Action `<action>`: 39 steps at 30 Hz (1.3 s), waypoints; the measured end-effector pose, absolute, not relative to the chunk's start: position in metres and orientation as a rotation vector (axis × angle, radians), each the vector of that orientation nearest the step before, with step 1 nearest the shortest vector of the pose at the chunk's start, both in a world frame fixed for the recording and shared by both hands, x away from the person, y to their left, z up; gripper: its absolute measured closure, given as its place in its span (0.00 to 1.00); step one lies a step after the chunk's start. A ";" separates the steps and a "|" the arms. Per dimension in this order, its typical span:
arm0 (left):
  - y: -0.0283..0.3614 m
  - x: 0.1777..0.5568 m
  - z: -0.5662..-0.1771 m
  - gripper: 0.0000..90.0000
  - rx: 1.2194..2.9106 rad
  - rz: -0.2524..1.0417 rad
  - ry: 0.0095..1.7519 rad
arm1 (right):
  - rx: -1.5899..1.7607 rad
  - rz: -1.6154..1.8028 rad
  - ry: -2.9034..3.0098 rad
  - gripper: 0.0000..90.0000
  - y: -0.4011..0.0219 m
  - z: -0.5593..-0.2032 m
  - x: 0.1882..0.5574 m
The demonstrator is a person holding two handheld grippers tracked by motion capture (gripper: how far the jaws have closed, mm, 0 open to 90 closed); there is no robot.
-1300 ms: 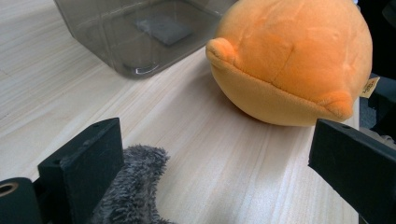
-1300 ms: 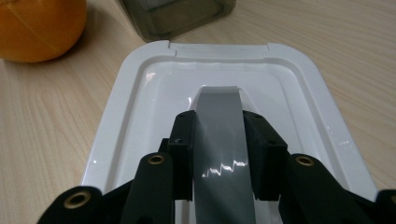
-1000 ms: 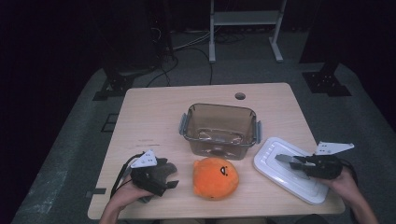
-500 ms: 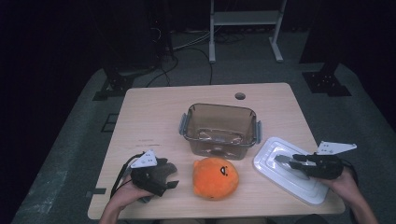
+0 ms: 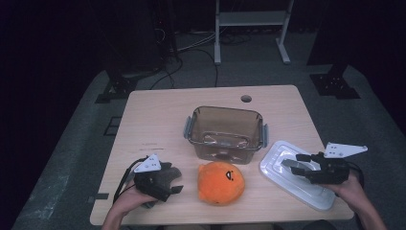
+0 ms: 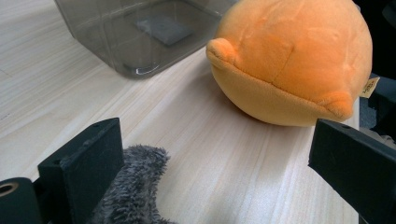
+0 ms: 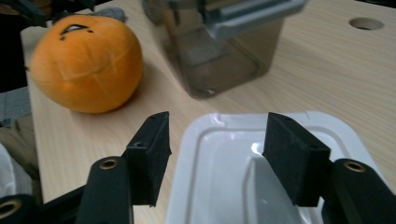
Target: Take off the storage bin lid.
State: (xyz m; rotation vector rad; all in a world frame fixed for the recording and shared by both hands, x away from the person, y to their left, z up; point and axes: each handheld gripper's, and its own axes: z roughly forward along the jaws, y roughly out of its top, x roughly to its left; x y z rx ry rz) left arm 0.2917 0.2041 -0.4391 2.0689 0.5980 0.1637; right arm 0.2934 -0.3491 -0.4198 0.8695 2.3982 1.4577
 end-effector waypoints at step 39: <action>0.205 0.291 -0.438 0.03 2.073 0.169 0.590 | 0.370 1.586 2.619 0.33 -0.223 -0.380 0.277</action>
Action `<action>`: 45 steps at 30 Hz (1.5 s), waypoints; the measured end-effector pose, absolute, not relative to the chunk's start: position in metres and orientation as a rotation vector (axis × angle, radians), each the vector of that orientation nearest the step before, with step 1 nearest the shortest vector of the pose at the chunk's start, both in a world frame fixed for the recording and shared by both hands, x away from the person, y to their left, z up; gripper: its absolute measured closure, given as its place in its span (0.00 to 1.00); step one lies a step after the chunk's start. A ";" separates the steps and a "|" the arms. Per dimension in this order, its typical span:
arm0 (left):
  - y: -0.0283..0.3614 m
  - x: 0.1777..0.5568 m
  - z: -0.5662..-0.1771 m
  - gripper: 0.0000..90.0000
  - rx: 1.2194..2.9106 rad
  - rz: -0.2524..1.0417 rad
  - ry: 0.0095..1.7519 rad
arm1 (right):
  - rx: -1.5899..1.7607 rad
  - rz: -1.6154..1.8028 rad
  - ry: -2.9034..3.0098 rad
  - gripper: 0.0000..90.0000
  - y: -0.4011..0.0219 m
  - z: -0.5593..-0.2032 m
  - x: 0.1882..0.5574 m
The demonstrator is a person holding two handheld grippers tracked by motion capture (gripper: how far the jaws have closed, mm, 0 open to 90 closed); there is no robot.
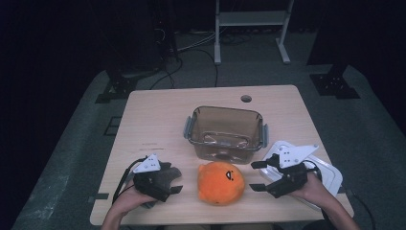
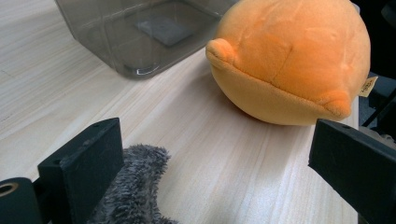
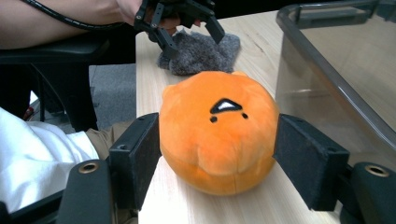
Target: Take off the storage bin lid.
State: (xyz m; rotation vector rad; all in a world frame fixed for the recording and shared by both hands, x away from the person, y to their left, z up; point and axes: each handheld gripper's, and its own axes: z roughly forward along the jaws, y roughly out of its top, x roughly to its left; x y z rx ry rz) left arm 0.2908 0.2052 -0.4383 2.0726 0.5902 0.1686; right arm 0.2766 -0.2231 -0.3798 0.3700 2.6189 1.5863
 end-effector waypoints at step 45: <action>0.206 0.291 -0.439 0.03 2.080 0.171 0.584 | 0.197 1.460 2.750 0.30 -0.129 -0.396 0.307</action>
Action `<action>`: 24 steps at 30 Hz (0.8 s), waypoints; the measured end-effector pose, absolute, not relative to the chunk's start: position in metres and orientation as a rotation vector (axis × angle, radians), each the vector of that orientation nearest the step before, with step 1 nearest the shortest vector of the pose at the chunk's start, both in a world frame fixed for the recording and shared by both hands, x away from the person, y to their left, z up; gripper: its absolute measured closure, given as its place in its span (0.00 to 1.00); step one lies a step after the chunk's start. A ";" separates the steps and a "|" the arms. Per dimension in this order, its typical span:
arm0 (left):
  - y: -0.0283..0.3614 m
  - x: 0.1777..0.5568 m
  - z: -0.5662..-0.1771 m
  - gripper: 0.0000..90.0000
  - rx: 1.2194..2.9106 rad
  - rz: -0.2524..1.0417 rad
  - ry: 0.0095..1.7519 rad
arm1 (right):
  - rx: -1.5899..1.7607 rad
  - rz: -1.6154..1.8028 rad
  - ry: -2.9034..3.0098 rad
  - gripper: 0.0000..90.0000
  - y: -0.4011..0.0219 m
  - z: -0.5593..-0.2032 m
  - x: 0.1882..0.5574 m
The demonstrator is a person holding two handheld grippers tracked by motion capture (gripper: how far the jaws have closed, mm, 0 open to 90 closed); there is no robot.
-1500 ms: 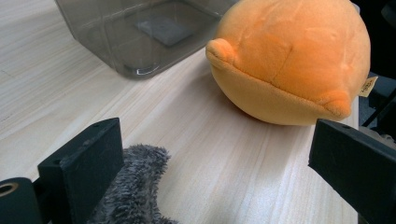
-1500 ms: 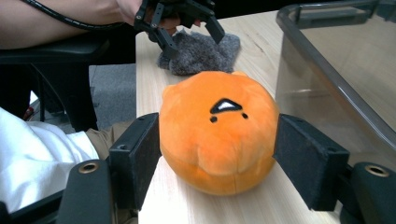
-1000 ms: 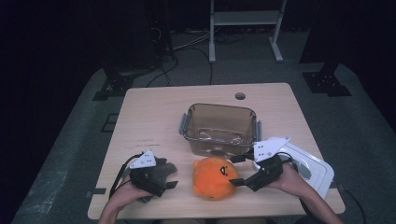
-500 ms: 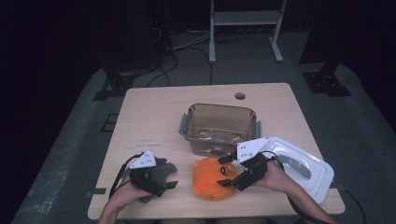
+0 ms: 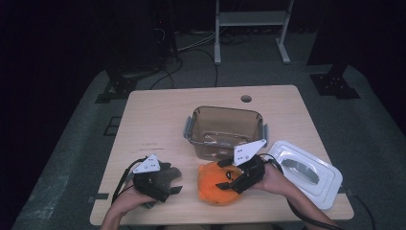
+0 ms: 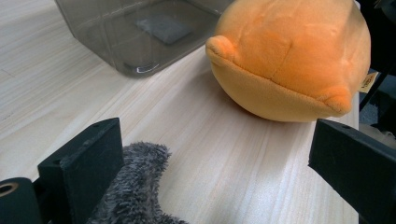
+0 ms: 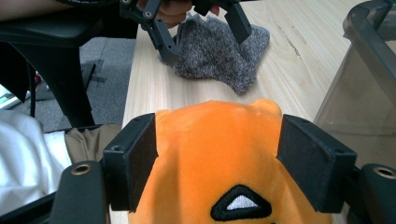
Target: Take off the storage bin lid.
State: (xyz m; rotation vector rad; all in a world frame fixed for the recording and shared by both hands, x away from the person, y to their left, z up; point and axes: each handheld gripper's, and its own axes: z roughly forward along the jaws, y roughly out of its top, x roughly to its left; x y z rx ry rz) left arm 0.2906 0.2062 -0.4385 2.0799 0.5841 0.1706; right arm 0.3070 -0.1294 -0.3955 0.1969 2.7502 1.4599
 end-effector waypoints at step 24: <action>0.205 0.290 -0.439 0.03 2.081 0.165 0.582 | 0.250 1.419 2.739 0.50 -0.130 -0.413 0.310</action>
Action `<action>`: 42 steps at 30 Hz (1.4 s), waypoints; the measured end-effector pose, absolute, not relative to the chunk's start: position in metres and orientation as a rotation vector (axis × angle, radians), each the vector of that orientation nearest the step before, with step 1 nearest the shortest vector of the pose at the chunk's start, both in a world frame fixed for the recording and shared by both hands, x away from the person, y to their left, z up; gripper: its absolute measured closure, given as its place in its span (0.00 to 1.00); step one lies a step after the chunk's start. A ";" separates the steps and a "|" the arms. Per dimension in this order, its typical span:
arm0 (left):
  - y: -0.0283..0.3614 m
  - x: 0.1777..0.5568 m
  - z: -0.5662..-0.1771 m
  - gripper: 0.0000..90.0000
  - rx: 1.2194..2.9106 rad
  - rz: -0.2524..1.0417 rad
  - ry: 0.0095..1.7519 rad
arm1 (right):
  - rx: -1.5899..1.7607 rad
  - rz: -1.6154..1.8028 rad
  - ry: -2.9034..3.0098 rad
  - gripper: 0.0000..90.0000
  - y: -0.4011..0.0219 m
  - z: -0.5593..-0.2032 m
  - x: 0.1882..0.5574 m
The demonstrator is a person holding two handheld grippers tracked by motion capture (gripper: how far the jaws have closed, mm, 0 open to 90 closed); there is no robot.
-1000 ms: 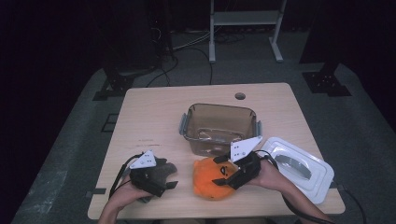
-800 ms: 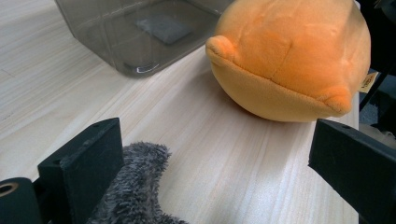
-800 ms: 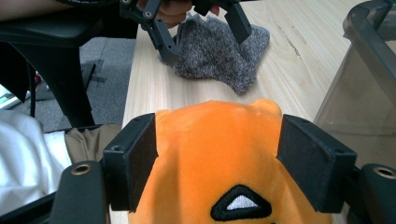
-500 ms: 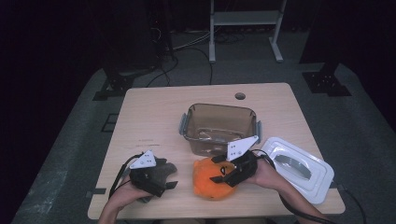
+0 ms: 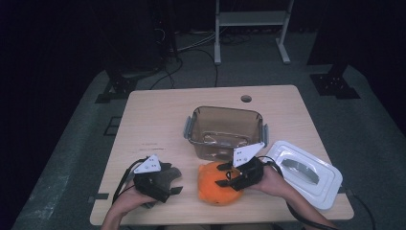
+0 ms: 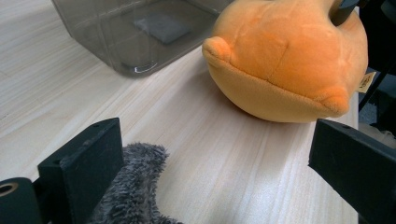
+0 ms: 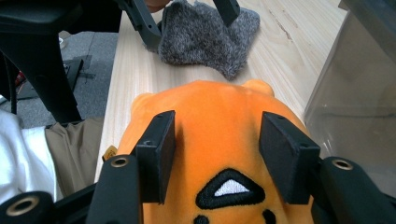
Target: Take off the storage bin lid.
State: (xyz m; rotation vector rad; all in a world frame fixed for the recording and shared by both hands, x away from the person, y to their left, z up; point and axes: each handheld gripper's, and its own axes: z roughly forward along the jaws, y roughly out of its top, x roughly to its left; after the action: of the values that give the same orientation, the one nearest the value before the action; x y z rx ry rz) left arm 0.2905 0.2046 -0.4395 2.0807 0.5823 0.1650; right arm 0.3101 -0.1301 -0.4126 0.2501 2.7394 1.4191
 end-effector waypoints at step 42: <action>0.204 0.291 -0.441 0.03 2.087 0.167 0.583 | 0.354 1.395 2.772 0.72 -0.124 -0.422 0.309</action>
State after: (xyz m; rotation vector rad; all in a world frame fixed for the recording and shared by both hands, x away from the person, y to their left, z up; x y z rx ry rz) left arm 0.2911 0.2045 -0.4406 2.0873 0.5828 0.1666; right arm 0.3089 -0.1243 -0.4217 0.3542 2.7720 1.3946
